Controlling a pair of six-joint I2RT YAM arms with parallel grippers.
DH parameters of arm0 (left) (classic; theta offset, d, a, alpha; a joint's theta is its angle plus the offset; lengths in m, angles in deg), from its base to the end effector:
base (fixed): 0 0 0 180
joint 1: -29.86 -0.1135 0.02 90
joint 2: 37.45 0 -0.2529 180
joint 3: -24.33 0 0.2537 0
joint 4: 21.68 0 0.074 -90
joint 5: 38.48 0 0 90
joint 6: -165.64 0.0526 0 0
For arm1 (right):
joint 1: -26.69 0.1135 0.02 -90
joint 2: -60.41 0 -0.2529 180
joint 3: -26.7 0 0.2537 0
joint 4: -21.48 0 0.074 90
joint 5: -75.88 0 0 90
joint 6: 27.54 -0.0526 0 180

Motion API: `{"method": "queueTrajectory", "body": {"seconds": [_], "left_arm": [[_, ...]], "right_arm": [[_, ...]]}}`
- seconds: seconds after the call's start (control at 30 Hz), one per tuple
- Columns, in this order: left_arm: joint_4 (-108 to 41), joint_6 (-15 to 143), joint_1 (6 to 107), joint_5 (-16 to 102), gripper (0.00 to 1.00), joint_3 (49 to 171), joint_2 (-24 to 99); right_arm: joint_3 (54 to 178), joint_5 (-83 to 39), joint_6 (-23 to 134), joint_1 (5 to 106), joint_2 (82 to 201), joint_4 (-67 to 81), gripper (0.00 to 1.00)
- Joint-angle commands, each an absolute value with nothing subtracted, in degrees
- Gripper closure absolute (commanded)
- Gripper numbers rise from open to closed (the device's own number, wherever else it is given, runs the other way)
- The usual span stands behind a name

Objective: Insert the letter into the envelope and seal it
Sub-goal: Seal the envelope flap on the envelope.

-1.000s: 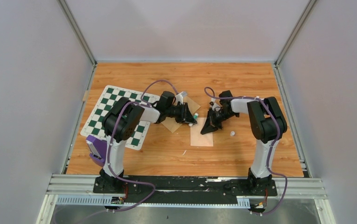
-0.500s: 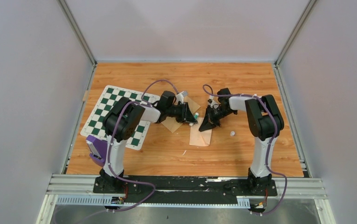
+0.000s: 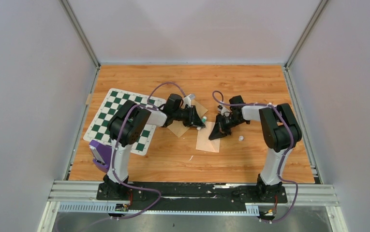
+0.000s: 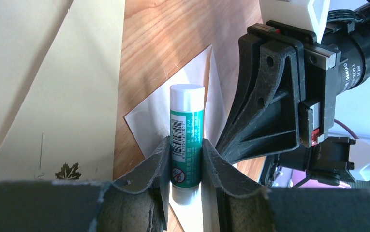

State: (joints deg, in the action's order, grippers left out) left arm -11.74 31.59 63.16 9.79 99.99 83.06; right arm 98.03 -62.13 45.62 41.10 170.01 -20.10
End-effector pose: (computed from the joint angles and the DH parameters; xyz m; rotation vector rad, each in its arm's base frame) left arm 0.3328 -0.2605 0.0876 0.2495 2.4277 -1.4924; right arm 0.3034 0.1183 0.0871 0.0514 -2.8047 -1.2692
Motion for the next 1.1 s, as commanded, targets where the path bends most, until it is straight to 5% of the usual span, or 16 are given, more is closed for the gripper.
{"method": "queueTrajectory", "body": {"seconds": [0.0, 0.5, 0.87, 1.07], "left_arm": [[-14.4, 33.0, 63.7, 12.5, 1.00, 100.8, 86.1], [-14.8, 33.3, 63.9, 12.7, 1.00, 100.7, 85.6], [-15.1, 33.8, 63.9, 12.8, 1.00, 100.7, 85.0], [-14.8, 33.4, 63.9, 12.7, 1.00, 101.3, 85.6]], "right_arm": [[98.1, -63.2, 46.9, 40.7, 170.0, -15.9, 1.00], [100.7, -49.6, 53.6, 42.1, 170.4, -22.6, 1.00], [102.7, -63.3, 55.3, 40.6, 157.4, -19.9, 1.00], [104.7, -61.7, 51.9, 40.2, 164.3, -22.4, 1.00]]}}
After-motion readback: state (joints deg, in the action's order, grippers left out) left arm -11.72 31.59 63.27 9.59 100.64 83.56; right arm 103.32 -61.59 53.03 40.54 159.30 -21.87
